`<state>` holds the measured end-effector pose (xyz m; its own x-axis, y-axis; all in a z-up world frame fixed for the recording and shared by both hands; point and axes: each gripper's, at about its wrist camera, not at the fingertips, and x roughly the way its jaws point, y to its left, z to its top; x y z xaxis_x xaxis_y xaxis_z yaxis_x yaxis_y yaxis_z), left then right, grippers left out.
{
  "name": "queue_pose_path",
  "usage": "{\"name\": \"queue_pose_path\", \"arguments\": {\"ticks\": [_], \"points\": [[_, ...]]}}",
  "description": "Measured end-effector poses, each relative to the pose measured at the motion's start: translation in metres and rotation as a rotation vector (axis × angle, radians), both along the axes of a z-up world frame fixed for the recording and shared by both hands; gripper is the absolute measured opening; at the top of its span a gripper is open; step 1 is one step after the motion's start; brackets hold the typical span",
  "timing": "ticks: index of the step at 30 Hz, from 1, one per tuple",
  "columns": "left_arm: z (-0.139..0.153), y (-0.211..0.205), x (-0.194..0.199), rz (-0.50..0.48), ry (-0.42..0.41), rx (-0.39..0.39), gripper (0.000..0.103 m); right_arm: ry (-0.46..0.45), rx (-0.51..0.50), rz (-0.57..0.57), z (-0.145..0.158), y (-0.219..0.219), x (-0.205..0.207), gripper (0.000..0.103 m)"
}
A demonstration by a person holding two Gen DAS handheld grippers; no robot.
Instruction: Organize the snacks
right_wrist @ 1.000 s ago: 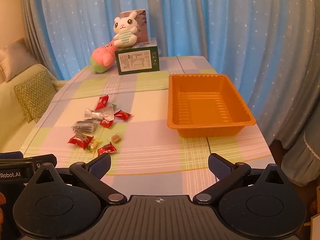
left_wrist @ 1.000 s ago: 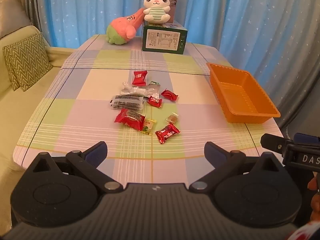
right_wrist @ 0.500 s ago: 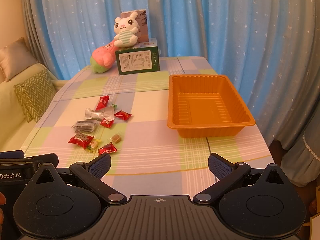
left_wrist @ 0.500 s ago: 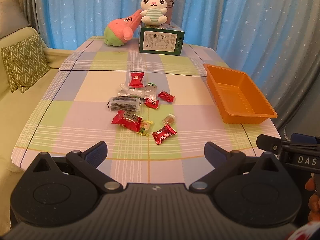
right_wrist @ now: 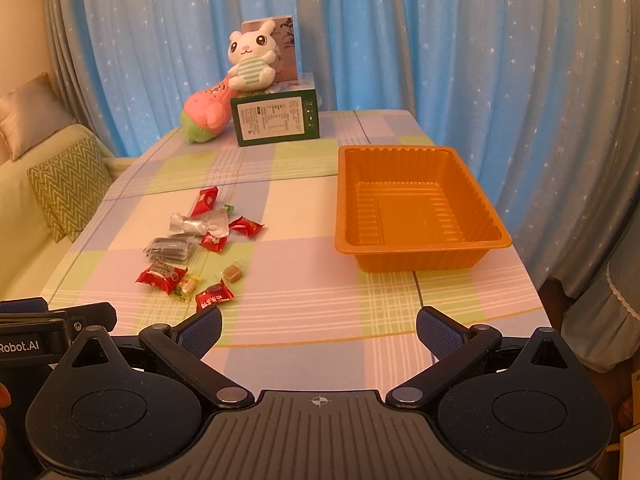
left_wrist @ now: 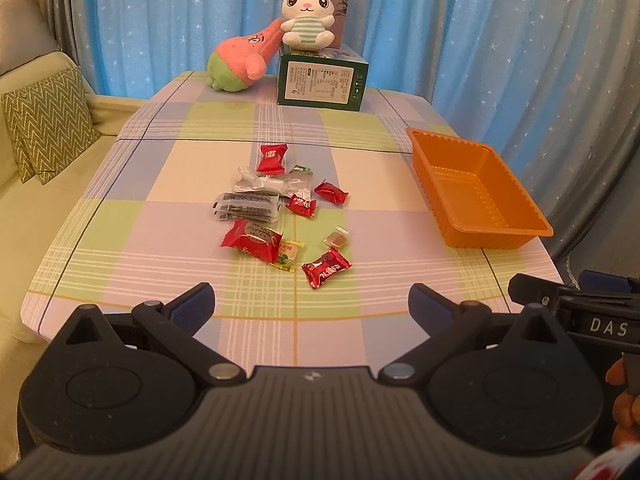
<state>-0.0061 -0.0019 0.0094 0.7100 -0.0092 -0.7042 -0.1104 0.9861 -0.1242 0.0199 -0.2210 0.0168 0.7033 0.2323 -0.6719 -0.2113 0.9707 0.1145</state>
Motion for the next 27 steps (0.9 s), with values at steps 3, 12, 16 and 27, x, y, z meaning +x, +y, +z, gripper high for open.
{"name": "queue_pose_path", "arguments": {"ticks": [3, 12, 16, 27], "points": [[-0.0002, -0.0002, -0.0001, 0.001, 0.000, 0.000, 0.102, 0.001, 0.001, -0.001, 0.0001, -0.0001, 0.0000, 0.103], [-0.0003, -0.0007, 0.0000, 0.002, 0.000, -0.007, 0.102, 0.003, -0.001, 0.001, -0.0033, 0.0009, -0.0007, 0.103], [-0.0003, 0.0003, -0.0002, 0.003, -0.002, -0.008, 0.102, 0.002, -0.002, 0.000, -0.0032, 0.0011, -0.0009, 0.103], [-0.0006, 0.0018, -0.0008, 0.004, -0.004, -0.010, 0.102, 0.001, -0.002, 0.001, -0.0036, 0.0014, -0.0007, 0.103]]}}
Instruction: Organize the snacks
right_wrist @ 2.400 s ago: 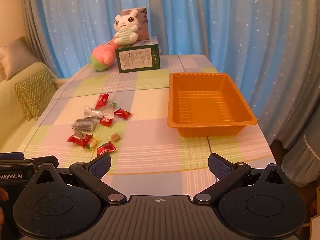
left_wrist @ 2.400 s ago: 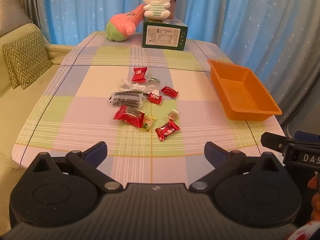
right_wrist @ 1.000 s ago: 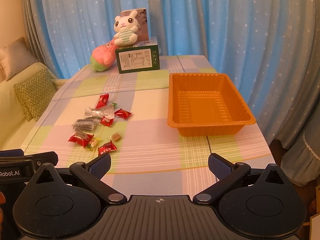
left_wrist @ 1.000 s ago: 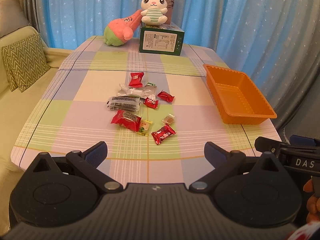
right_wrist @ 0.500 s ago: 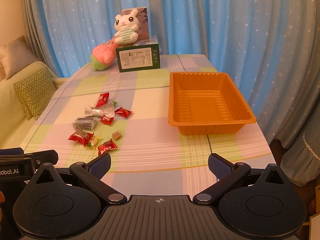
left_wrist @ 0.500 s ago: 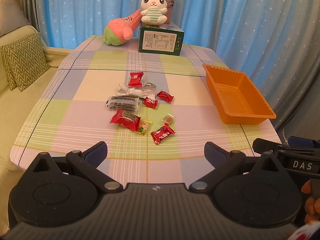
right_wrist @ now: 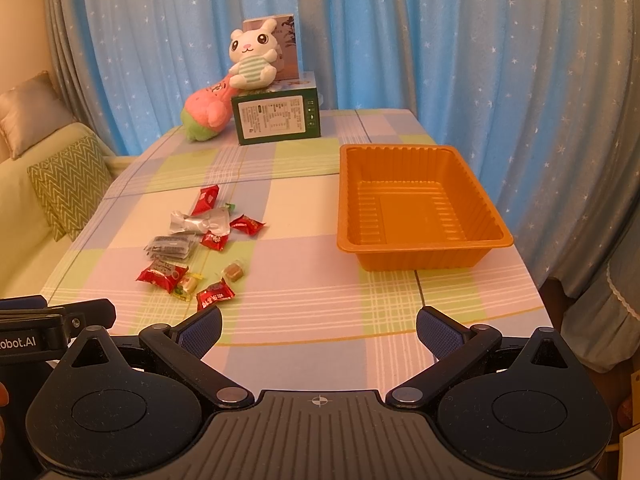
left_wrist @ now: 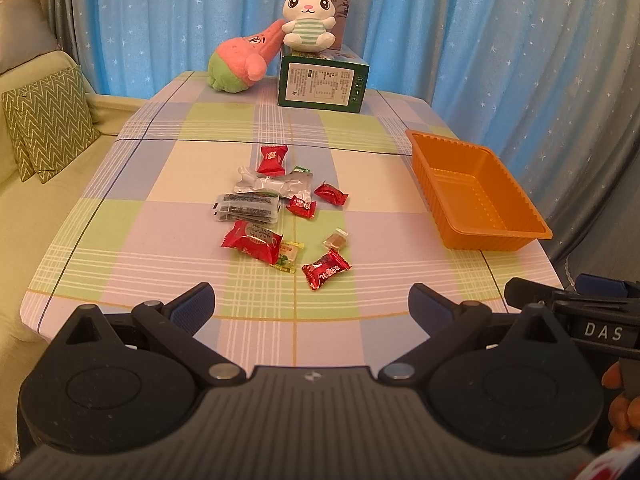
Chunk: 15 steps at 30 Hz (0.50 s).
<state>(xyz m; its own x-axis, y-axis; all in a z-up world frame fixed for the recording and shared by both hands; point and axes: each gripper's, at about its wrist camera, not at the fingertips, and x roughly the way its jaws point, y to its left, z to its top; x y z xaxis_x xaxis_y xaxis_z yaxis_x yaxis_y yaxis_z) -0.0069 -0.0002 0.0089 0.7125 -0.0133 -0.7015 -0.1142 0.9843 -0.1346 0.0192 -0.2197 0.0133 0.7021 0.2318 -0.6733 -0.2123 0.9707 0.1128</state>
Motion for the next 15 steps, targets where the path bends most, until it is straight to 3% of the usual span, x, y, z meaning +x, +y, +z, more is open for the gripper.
{"name": "queue_pose_path", "arguments": {"ticks": [15], "points": [[-0.0005, 0.0001, 0.0002, 0.000, -0.001, 0.001, 0.102, 0.003, -0.002, 0.001, -0.0009, 0.0015, 0.0001, 0.103]]}}
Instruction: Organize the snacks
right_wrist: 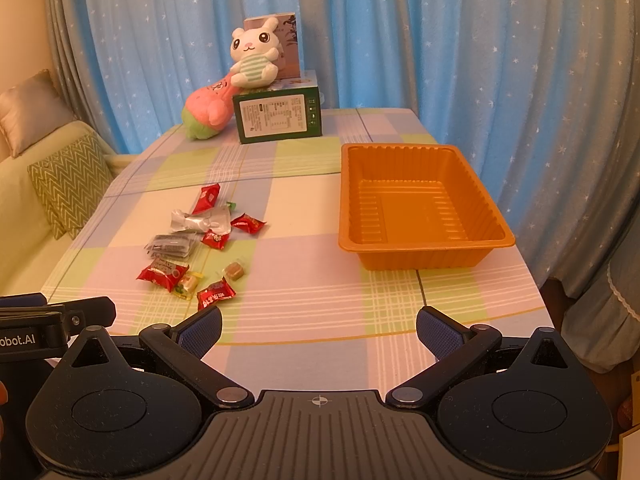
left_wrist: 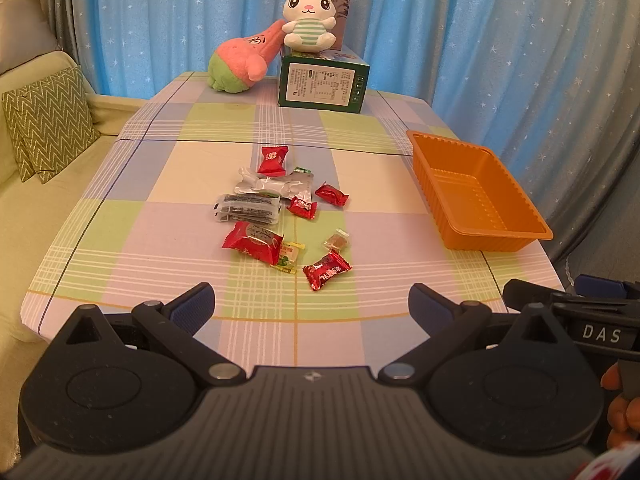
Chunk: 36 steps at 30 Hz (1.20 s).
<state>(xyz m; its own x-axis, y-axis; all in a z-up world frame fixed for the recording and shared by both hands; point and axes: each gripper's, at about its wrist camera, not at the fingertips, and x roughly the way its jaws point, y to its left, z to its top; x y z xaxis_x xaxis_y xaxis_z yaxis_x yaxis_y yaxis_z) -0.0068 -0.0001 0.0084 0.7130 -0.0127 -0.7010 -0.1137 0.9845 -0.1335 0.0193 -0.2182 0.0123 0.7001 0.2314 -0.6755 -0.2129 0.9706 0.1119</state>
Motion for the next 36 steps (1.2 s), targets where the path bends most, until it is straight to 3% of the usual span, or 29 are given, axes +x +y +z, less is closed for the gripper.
{"name": "queue_pose_path", "arguments": {"ticks": [16, 26, 36], "points": [[-0.003, 0.005, 0.002, 0.000, 0.007, -0.008, 0.102, 0.011, -0.001, 0.004, -0.007, 0.005, 0.004, 0.103], [-0.025, 0.028, 0.018, 0.007, 0.024, -0.036, 0.102, -0.005, 0.032, -0.024, -0.027, 0.007, 0.020, 0.103], [-0.052, 0.061, 0.058, -0.017, 0.076, -0.001, 0.090, 0.031, 0.054, 0.070, -0.063, 0.038, 0.047, 0.102]]}}
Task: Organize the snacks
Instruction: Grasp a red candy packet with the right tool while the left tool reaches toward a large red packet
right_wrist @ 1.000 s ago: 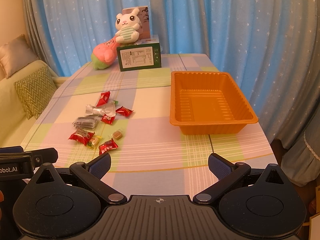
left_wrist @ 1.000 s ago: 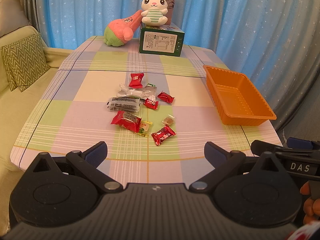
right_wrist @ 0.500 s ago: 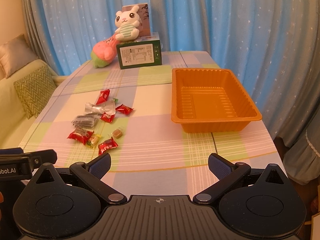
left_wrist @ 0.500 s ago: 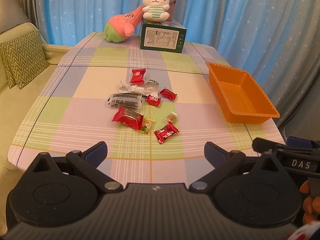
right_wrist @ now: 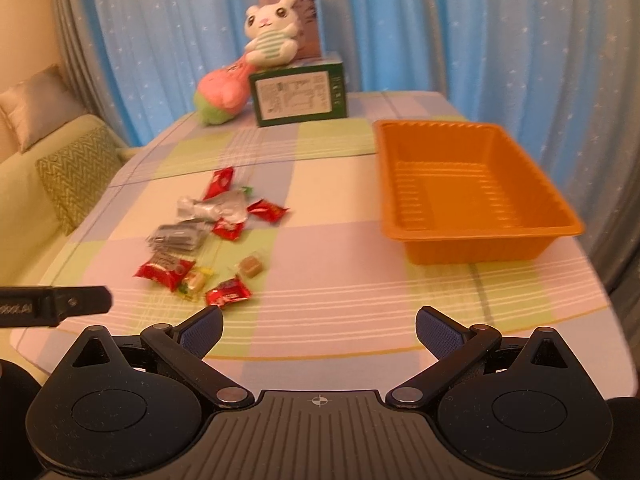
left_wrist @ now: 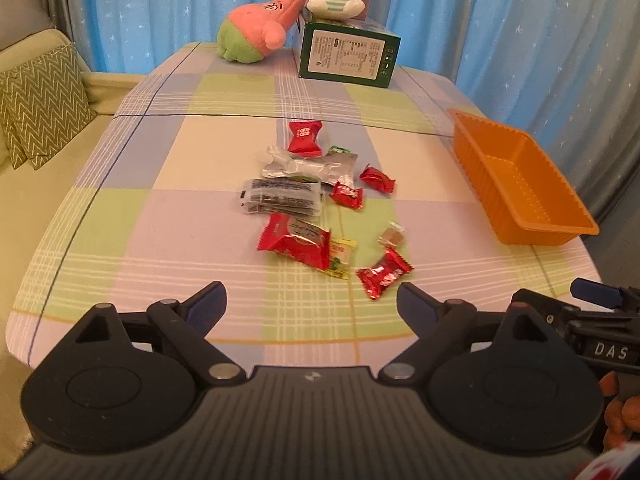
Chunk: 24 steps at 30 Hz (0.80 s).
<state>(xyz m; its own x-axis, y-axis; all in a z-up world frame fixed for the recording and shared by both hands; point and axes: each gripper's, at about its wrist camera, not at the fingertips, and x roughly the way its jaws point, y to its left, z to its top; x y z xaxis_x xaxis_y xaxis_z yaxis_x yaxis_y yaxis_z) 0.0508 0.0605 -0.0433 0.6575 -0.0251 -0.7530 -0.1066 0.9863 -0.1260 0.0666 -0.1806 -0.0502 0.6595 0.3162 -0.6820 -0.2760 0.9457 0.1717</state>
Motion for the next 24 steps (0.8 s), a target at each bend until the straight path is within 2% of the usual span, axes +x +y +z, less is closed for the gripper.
{"name": "queue_pose_path", "arguments": {"ticks": [5, 7, 9, 13, 15, 18, 24], "points": [[-0.008, 0.019, 0.026, -0.053, 0.031, 0.055, 0.086, 0.034, 0.048, 0.060, -0.021, 0.029, 0.014, 0.101], [-0.011, 0.027, 0.037, -0.070, 0.040, 0.071, 0.082, 0.056, 0.058, 0.081, -0.030, 0.042, 0.022, 0.082], [-0.013, 0.034, 0.047, -0.086, 0.047, 0.081, 0.079, 0.075, 0.070, 0.090, -0.039, 0.054, 0.030, 0.079], [-0.016, 0.046, 0.062, -0.091, 0.051, 0.078, 0.078, 0.108, 0.106, 0.080, -0.054, 0.072, 0.045, 0.067], [-0.017, 0.051, 0.067, -0.084, 0.052, 0.068, 0.078, 0.126, 0.133, 0.061, -0.060, 0.079, 0.052, 0.062], [-0.021, 0.059, 0.071, -0.070, 0.059, 0.032, 0.078, 0.147, 0.168, 0.020, -0.067, 0.085, 0.063, 0.050], [-0.025, 0.059, 0.074, -0.078, 0.068, 0.017, 0.078, 0.094, 0.052, 0.021, -0.067, 0.102, 0.072, 0.043]]}}
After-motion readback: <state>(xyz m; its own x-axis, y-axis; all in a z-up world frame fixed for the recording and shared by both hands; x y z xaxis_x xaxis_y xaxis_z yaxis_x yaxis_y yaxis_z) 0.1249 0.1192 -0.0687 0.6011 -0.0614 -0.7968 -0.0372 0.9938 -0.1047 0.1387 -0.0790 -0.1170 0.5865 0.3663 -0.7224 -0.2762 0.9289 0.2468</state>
